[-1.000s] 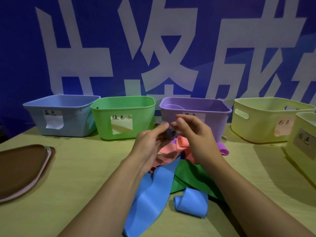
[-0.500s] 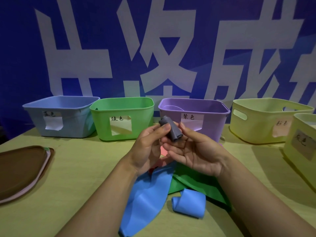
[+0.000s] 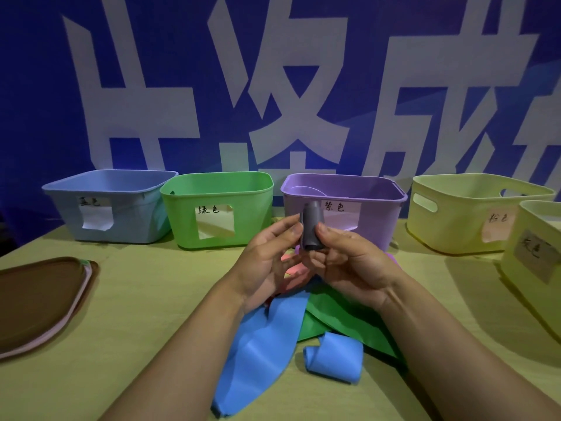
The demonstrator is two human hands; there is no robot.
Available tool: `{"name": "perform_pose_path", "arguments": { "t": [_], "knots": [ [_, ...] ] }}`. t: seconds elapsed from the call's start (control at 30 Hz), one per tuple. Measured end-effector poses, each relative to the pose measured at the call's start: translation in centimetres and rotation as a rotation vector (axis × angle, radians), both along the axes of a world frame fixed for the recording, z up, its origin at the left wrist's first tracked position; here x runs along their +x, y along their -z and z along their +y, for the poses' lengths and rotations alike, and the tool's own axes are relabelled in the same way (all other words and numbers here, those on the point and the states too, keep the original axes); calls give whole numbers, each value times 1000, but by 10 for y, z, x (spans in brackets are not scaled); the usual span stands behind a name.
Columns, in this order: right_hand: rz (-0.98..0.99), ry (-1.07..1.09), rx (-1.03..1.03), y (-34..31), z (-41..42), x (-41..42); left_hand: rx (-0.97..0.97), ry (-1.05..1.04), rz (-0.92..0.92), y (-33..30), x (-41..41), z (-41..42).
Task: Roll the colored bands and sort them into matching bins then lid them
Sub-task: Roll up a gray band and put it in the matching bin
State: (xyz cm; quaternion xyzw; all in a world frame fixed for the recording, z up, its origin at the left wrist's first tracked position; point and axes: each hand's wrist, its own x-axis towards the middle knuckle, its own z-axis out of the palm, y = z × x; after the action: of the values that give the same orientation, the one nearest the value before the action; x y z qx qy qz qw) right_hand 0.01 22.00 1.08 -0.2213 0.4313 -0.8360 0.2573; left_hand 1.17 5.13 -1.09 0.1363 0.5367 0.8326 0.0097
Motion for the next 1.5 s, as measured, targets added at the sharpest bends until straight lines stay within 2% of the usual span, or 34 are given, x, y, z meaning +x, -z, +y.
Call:
{"name": "perform_pose_path", "arguments": {
  "t": [0.1,0.17,0.3,0.4,0.6,0.7,0.77,0.83,0.93,1.1,1.23,1.37,1.5],
  "knots": [
    [52,93,51,-2,0,-3,-58,-116,-42,1,0,5],
    [48,143,68,-5,1,-3,-189,-234,-64,1,0,13],
    [82,277,110,-16,18,-4,-440,-407,13,-17,0,40],
    [173,381,156,-29,41,-9,-382,-460,27,-36,-2,67],
    [368,569,347,-73,118,1,-450,-465,88,-67,-5,138],
    [439,710,545,-95,169,12,-456,-427,121,-79,-1,177],
    [510,792,758,-107,204,15,-469,-389,140,-86,0,201],
    [568,830,968,-117,235,18,-484,-364,155,-91,-3,223],
    [594,846,1170,-130,276,18,-541,-351,180,-94,-10,253],
    [534,812,1441,-133,331,-5,-602,-341,208,-93,-16,292],
    [511,642,1754,-113,353,-31,-633,-316,195,-82,-17,309],
    [512,283,2098,-84,355,-54,-675,-310,186,-68,-21,316],
    [423,-97,2240,-65,353,-66,-710,-314,172,-58,-27,314]
  ]
}}
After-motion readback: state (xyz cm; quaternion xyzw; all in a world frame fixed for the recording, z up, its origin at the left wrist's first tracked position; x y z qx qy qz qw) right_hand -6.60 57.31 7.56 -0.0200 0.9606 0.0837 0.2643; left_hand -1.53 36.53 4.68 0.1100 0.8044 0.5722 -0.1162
